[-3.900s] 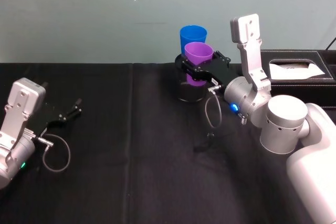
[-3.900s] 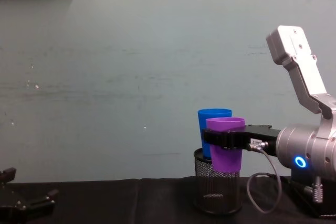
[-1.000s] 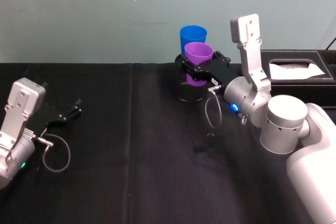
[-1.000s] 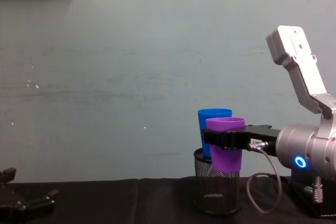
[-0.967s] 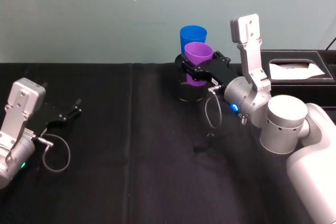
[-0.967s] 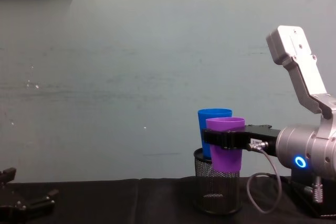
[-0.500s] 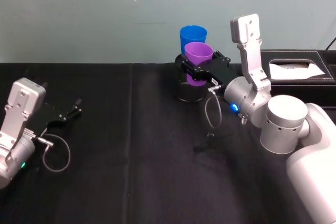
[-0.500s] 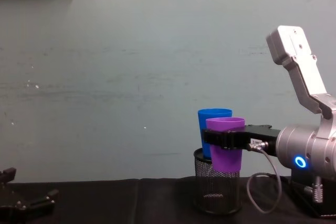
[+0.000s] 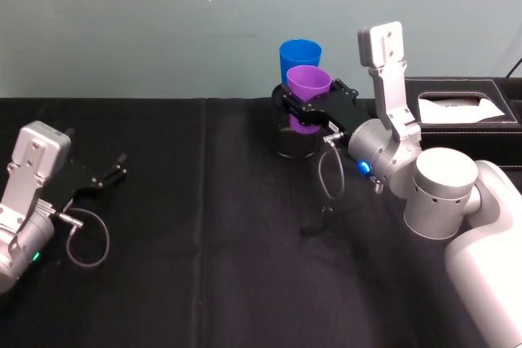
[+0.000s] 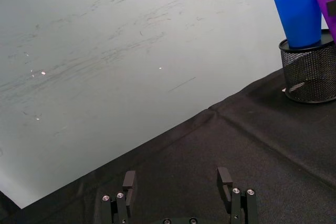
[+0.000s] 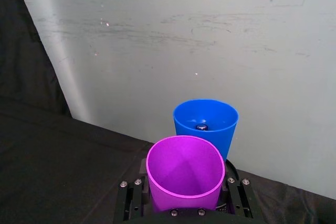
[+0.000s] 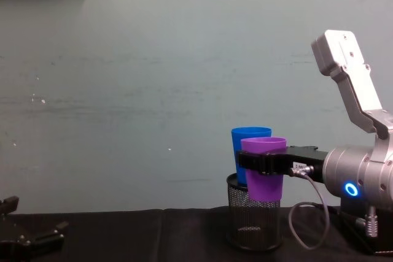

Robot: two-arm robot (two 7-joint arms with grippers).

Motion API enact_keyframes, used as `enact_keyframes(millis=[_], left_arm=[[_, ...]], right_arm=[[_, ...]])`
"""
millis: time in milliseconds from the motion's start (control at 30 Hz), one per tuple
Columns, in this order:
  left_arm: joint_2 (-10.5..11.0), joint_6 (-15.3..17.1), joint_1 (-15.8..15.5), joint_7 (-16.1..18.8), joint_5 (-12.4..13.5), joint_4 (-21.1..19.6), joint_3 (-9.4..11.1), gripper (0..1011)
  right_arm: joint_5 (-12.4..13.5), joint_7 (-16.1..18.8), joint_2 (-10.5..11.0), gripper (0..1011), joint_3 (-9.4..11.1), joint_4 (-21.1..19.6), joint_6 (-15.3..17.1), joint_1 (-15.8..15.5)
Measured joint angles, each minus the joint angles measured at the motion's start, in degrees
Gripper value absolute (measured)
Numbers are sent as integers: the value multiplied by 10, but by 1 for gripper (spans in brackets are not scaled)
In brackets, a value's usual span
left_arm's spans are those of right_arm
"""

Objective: Pick up one cup with a gripper and tap it against the other cup.

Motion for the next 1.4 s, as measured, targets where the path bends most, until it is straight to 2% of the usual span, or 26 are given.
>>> enact_keyframes(millis=[1167, 1333, 1400], left_arm=[[0, 0, 0, 0, 0, 0, 0, 1000], [0, 0, 0, 0, 0, 0, 0, 1000], [0, 0, 0, 0, 0, 0, 0, 1000]], right_arm=[[0, 0, 0, 717, 0, 0, 0, 0], [-1, 1, 3, 717, 1, -21, -2, -19], [-1, 2, 7, 717, 2, -41, -3, -39]])
